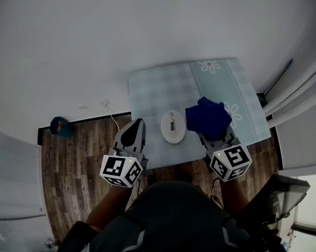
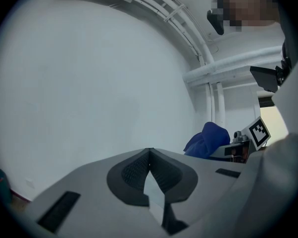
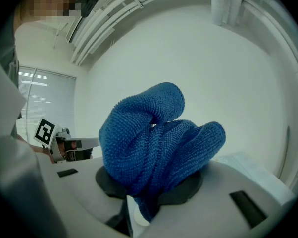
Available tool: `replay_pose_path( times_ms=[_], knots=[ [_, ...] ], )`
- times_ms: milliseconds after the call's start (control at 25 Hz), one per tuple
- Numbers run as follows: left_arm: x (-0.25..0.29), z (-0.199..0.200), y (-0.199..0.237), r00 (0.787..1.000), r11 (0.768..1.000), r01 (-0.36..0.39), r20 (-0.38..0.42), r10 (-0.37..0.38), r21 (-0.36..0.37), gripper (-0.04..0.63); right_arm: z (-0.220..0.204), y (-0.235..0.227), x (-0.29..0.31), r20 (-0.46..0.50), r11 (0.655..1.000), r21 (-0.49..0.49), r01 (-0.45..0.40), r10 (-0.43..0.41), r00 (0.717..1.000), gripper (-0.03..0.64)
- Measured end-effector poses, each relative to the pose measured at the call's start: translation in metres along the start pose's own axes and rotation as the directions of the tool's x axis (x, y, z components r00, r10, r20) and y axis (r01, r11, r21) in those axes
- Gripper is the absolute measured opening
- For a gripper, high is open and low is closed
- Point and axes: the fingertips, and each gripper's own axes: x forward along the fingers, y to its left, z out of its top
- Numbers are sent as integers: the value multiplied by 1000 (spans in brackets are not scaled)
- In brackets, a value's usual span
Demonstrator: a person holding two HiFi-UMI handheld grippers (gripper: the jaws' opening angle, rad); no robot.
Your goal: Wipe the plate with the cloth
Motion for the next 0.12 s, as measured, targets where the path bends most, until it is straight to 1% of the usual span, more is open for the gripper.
replay_pose_path(
  times_ms=[120],
  knots=[
    [0,-2,-3,1000,1000,-3,3,3,0,9,-1,-2,-2,1,1000,-5,-3,3,1000,117]
  ],
)
